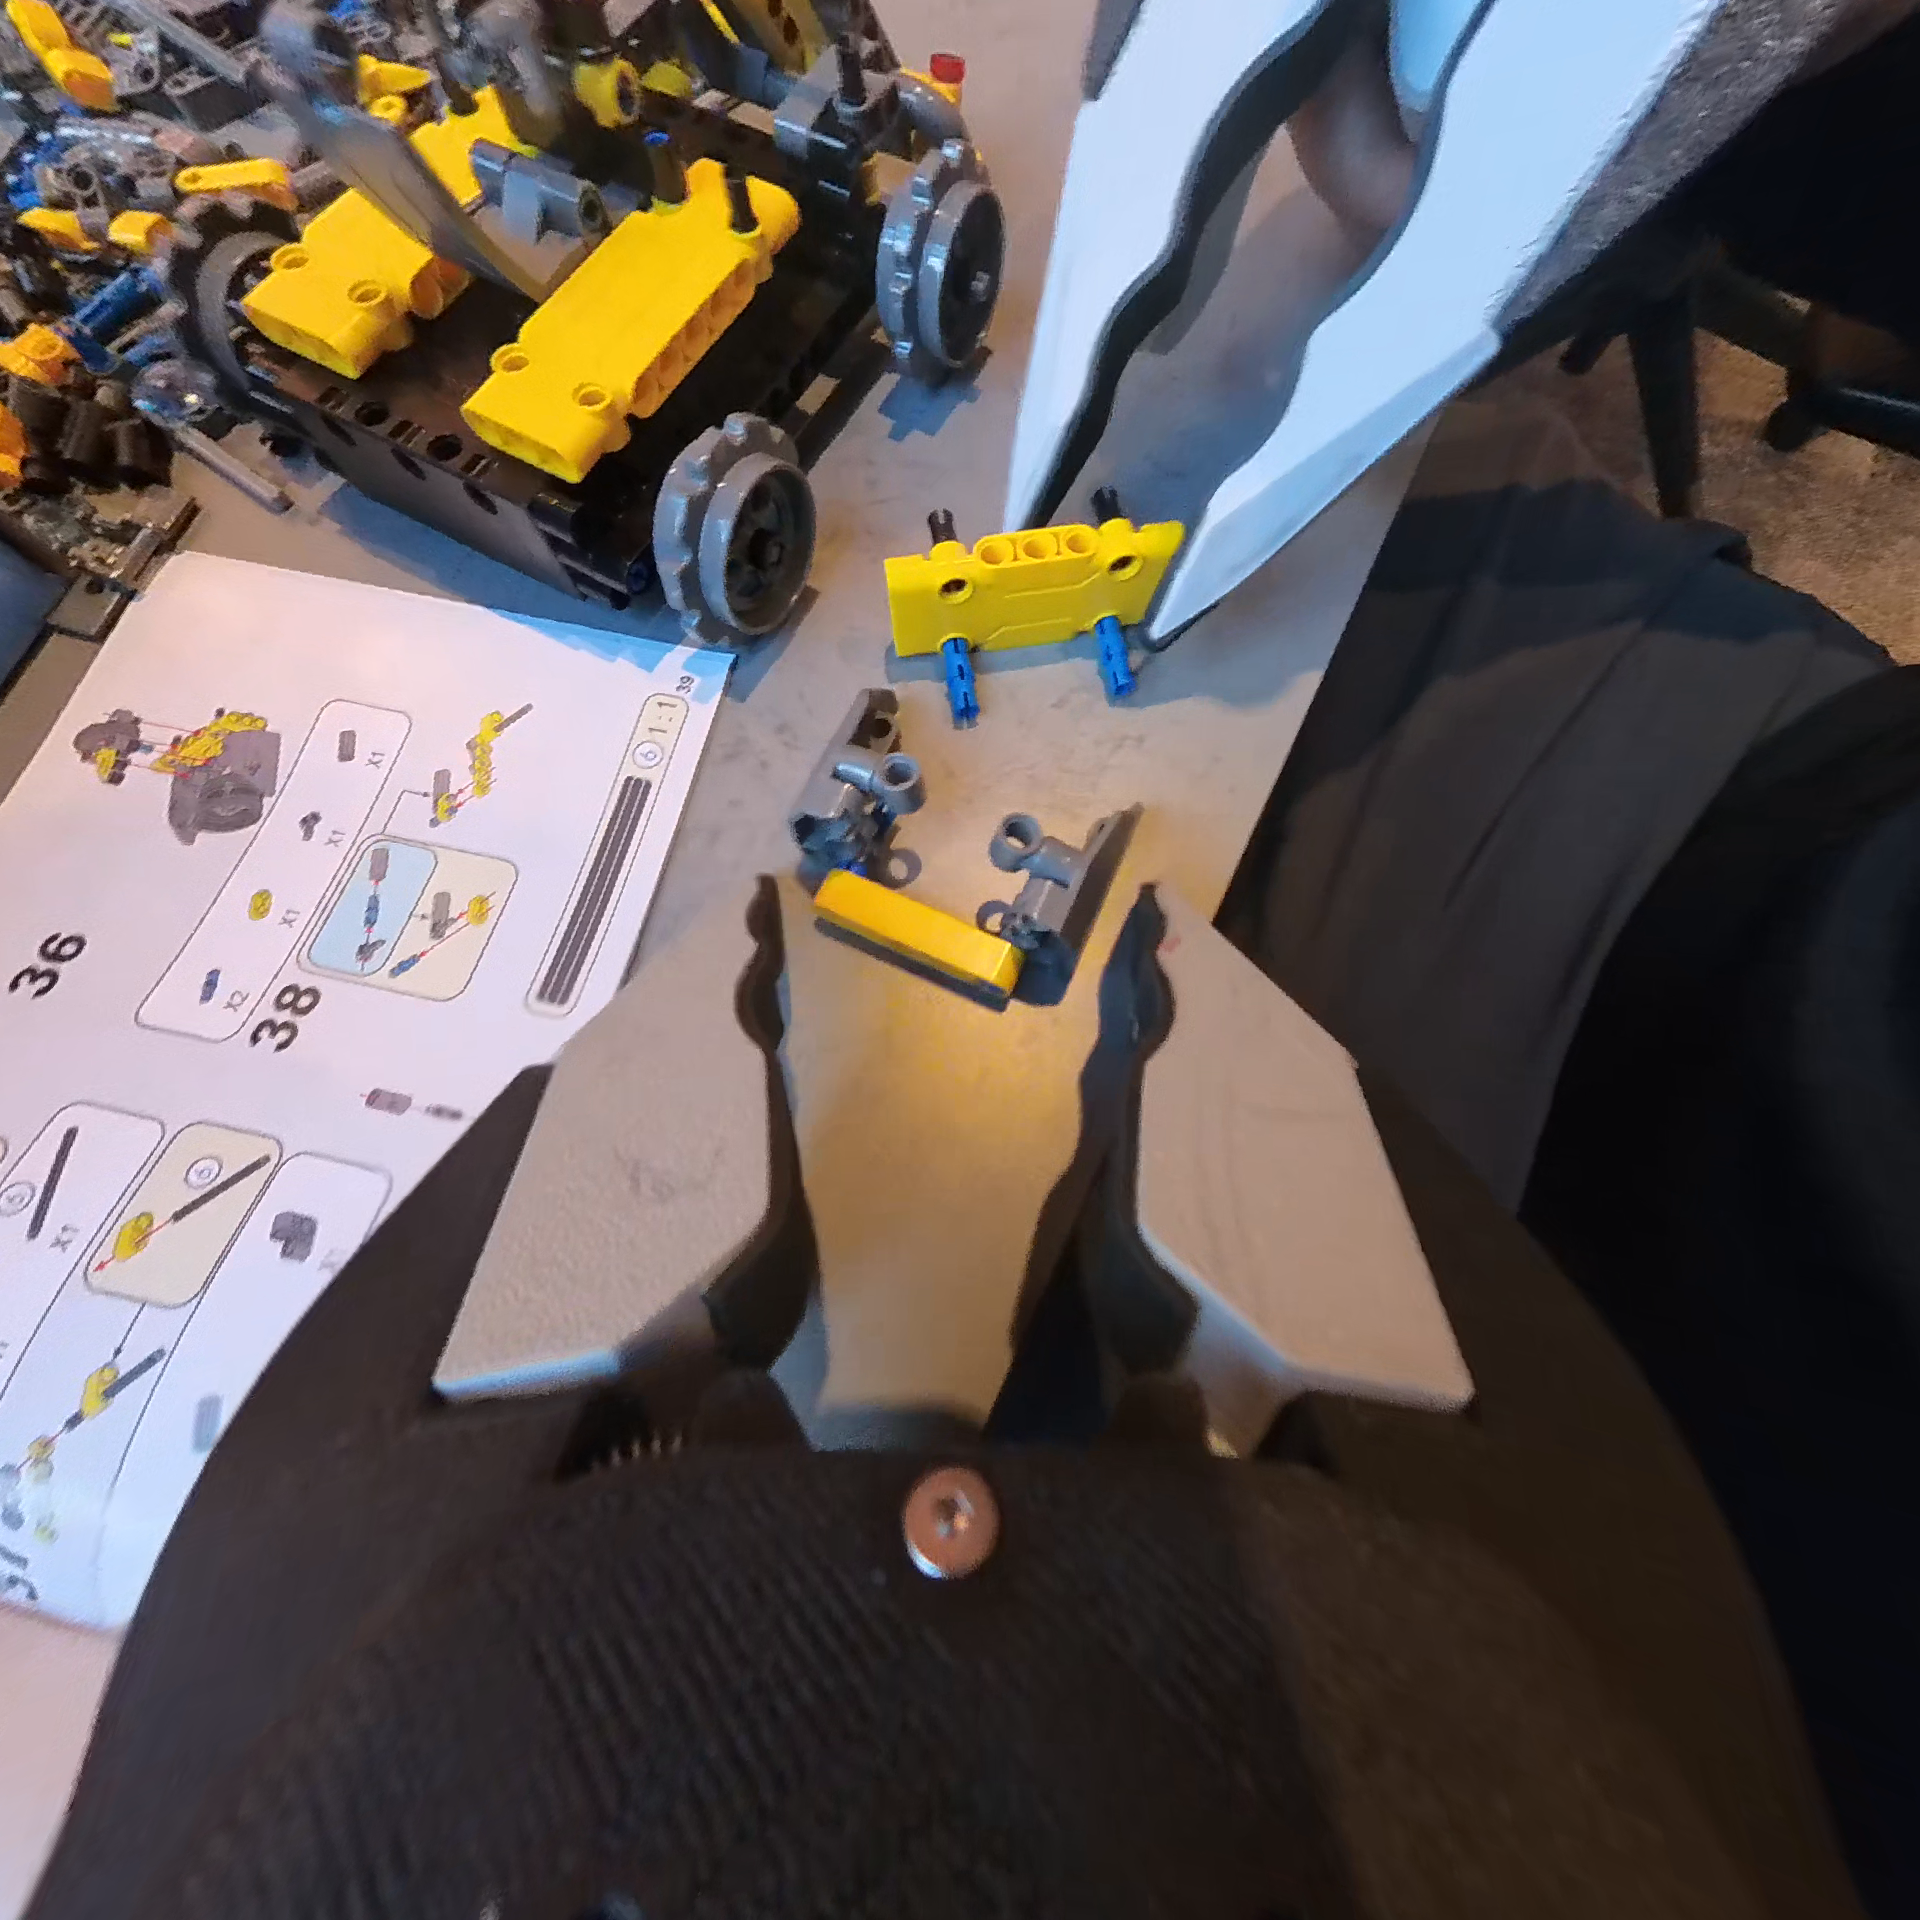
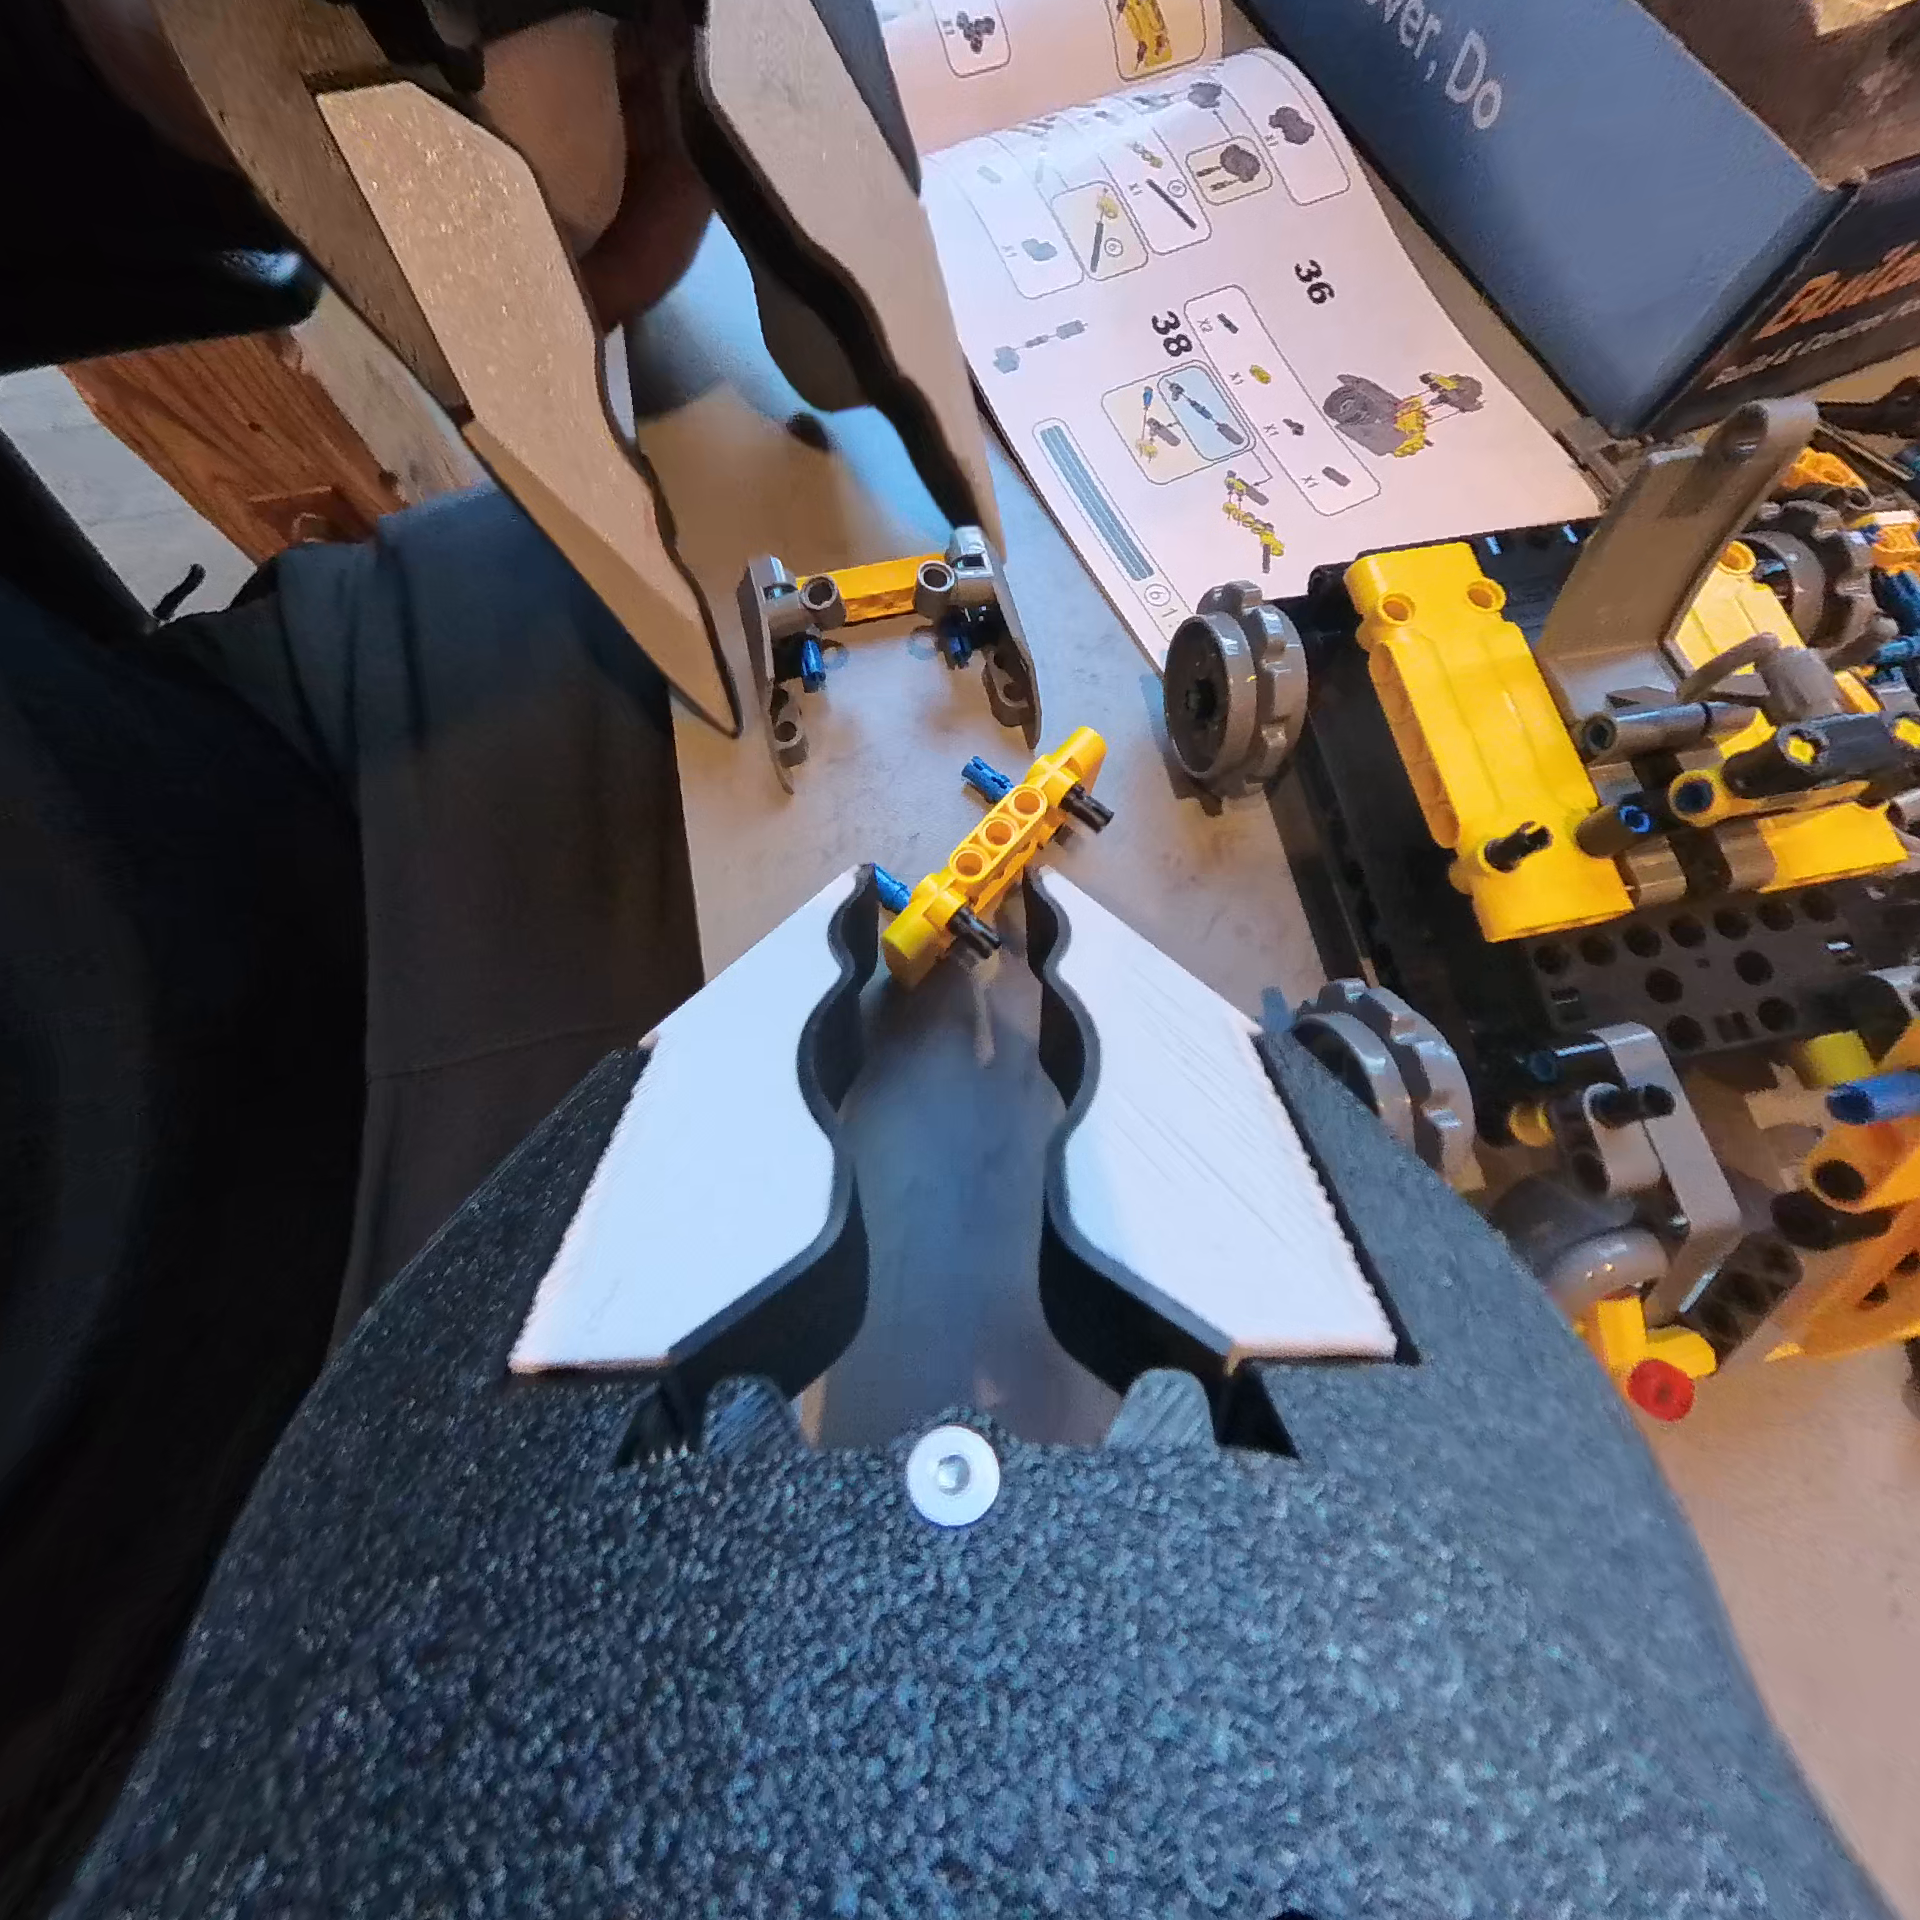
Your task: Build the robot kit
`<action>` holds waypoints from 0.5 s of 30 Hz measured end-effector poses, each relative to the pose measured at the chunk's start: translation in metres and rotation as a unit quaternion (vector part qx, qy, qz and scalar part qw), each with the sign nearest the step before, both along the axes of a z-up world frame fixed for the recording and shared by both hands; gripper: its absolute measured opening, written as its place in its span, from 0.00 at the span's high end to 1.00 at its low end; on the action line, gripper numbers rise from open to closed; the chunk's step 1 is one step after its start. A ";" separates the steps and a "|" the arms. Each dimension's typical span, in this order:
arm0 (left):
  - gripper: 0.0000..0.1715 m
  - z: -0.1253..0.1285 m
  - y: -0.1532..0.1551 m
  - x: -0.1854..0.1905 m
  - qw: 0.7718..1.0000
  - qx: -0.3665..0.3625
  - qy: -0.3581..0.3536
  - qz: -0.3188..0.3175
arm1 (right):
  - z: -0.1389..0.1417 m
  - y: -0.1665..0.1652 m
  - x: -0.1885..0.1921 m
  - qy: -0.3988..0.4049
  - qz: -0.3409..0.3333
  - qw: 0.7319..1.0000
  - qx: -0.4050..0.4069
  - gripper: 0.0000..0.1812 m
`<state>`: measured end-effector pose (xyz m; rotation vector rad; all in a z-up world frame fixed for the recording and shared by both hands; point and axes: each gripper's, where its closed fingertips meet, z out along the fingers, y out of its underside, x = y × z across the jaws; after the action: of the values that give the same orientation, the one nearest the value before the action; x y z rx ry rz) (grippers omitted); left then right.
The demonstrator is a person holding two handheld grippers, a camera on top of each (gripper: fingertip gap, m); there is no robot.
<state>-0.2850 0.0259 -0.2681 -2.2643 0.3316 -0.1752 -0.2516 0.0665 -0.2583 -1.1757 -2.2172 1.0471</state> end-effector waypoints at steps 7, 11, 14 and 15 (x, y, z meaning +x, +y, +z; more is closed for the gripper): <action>0.66 0.011 0.000 0.004 1.000 -0.001 0.004 0.030 | -0.005 -0.003 0.007 -0.005 0.000 1.000 0.025 0.86; 0.68 0.012 -0.004 0.012 1.000 -0.003 0.014 0.027 | -0.007 -0.004 0.016 -0.007 0.002 0.999 0.038 0.84; 0.70 0.019 -0.002 0.012 0.999 0.002 0.010 0.049 | -0.003 0.000 0.020 -0.001 -0.009 0.999 0.034 0.84; 0.72 0.022 0.000 0.012 0.998 0.007 0.008 0.060 | -0.001 0.002 0.020 0.001 -0.012 0.999 0.036 0.84</action>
<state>-0.2727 0.0262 -0.2462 -2.2657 0.2045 -0.0929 -0.2312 0.0686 -0.2592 -1.1654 -2.2149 0.9511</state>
